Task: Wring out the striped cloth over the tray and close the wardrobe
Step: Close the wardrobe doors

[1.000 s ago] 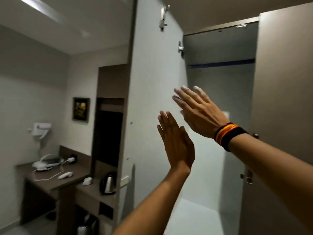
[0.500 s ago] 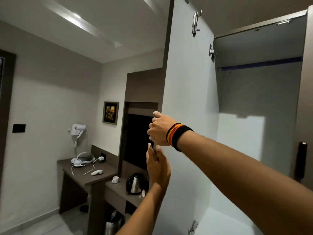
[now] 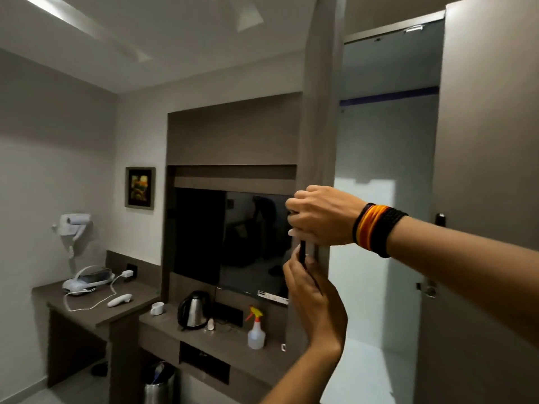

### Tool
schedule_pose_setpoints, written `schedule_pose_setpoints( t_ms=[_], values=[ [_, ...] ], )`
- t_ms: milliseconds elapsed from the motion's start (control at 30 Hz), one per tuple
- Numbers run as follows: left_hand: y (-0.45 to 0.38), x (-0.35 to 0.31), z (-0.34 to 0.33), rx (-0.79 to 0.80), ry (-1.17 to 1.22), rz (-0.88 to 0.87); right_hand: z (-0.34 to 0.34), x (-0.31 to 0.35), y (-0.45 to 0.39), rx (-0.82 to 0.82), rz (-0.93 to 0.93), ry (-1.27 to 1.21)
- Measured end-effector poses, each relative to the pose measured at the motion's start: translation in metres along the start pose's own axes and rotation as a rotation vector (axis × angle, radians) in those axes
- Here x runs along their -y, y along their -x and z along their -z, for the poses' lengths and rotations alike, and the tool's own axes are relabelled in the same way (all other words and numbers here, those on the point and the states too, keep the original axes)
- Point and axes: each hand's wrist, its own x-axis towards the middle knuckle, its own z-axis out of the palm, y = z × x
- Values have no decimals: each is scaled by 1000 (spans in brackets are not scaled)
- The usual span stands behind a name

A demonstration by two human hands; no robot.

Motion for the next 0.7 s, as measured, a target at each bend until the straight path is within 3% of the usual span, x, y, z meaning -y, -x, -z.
schedule_pose_setpoints(
  t_ms=[233, 400, 467, 567, 700],
  values=[
    [46, 5, -93, 344, 179, 205, -18, -43, 117, 272, -191, 10],
    [41, 20, -142, 495, 202, 424, -45, -58, 154, 405, -366, -3],
    [35, 28, -158, 526, 60, 315, -59, -64, 163, 418, -442, -26],
    [21, 44, -177, 693, -143, 17, -82, -72, 173, 425, -544, -79],
    [3, 57, -204, 790, -174, 24, -110, -82, 182, 430, -636, -116]
  ],
)
